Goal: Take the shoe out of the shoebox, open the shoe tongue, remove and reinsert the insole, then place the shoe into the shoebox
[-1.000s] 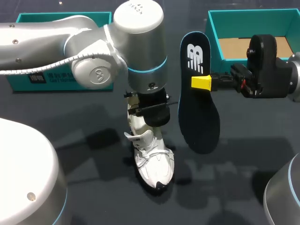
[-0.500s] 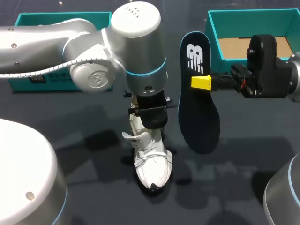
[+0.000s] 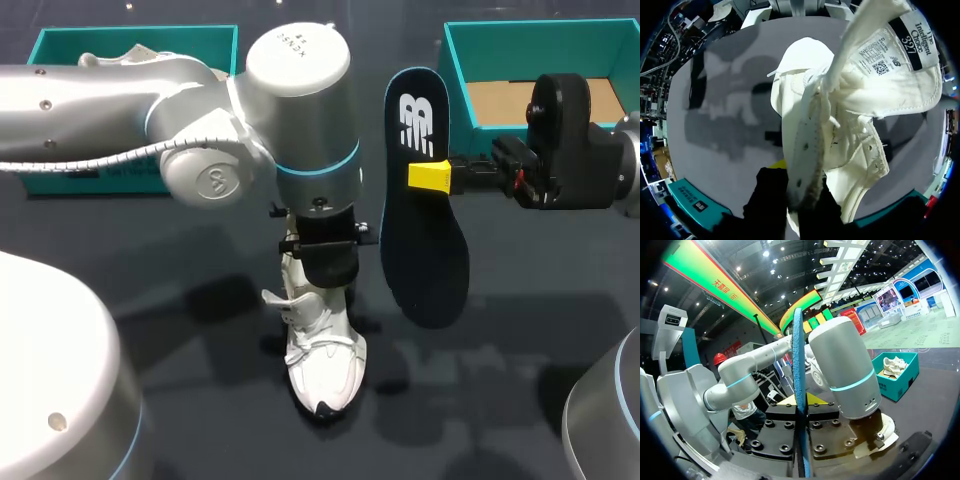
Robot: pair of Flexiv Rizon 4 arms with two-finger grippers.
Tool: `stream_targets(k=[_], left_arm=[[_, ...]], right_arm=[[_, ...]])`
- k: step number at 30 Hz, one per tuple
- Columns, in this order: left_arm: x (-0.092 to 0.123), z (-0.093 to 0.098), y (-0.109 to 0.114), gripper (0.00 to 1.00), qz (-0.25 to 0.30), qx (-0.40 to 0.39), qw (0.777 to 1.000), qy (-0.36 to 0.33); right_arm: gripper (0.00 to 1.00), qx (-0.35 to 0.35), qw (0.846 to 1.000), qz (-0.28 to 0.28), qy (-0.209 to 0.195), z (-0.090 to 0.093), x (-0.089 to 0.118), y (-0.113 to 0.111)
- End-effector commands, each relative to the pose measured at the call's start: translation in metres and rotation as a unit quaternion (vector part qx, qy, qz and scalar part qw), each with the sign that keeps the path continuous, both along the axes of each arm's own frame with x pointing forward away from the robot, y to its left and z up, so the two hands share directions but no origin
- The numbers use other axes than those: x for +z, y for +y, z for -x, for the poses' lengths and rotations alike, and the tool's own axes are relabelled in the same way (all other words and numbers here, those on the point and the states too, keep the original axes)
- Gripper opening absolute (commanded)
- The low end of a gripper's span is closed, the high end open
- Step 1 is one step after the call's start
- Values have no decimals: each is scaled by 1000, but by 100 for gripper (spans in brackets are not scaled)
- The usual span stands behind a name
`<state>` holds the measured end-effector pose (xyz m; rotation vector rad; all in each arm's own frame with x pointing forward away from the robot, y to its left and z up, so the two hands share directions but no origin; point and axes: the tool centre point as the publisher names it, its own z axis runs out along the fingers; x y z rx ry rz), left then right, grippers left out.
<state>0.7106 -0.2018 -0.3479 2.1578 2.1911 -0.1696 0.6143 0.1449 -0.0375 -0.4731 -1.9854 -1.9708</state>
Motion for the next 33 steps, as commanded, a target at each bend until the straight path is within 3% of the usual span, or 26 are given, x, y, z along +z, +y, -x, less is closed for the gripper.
stream_targets(k=[1, 23, 27, 28, 31, 32, 33], left_arm=[[-11, -9, -10, 0, -5, -2, 1000, 13], [-46, -20, -26, 0, -26, -19, 998, 50], [-45, -21, -25, 44, -17, -24, 998, 62], [-44, -21, -24, 47, -15, -25, 998, 63], [-40, -22, -23, 90, -8, -23, 998, 60], [-37, -23, -22, 100, -5, -21, 998, 57], [-35, -23, -21, 100, -1, -20, 998, 55]], right_arm=[[0, -2, 1000, 1, 1, 1, -1, 1], [0, -2, 1000, 1, 1, 1, -1, 1], [0, -2, 1000, 1, 1, 1, -1, 1], [0, -2, 1000, 1, 1, 1, -1, 1], [0, -2, 1000, 1, 1, 1, -1, 1], [0, -2, 1000, 1, 1, 1, -1, 1], [0, -2, 1000, 1, 1, 1, -1, 1]])
